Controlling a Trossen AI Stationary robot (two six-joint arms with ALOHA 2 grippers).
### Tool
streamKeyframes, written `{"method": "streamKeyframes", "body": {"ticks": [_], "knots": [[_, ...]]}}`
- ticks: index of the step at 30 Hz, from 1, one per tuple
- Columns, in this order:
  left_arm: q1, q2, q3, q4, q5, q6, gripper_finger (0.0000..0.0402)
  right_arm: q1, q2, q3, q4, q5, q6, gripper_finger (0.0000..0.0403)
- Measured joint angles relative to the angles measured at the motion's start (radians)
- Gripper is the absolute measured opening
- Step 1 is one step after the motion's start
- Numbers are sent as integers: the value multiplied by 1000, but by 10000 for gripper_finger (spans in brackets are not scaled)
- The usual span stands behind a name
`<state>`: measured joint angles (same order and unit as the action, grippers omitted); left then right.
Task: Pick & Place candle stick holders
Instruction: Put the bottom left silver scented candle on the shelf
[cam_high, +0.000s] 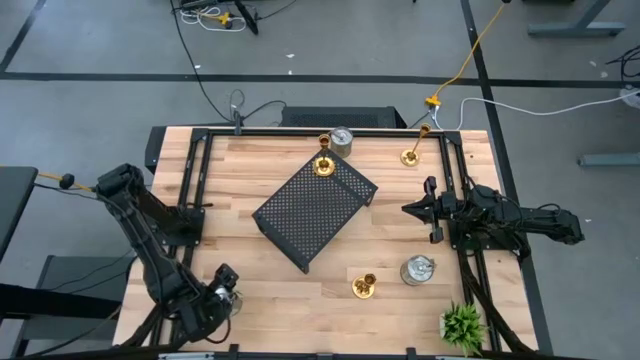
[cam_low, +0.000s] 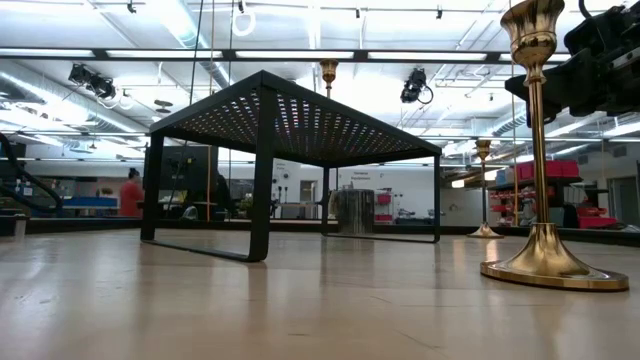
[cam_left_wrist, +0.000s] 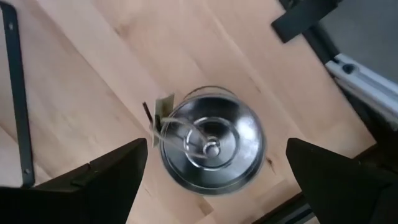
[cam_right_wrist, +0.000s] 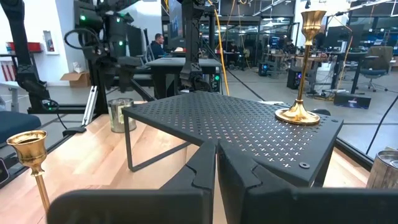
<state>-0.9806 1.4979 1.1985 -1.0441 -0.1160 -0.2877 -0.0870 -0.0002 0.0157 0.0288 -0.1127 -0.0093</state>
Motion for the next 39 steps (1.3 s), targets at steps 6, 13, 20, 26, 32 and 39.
{"method": "streamKeyframes", "body": {"ticks": [6, 13, 20, 26, 32, 39], "knots": [[0, 0, -25, 6, -3, -24, 392, 0, 0, 0, 0, 0, 0, 23], [0, 0, -28, 9, -12, -111, 392, 0, 0, 0, 0, 0, 0, 23], [0, 0, -28, 43, -15, -162, 392, 0, 0, 0, 0, 0, 0, 23], [0, 0, -28, 46, -19, -186, 394, 0, 0, 0, 0, 0, 0, 23], [0, 0, -78, 59, -17, -259, 399, 0, 0, 0, 0, 0, 0, 23], [-1, 0, -113, 76, 53, -282, 399, 0, 0, 0, 0, 0, 0, 23]]}}
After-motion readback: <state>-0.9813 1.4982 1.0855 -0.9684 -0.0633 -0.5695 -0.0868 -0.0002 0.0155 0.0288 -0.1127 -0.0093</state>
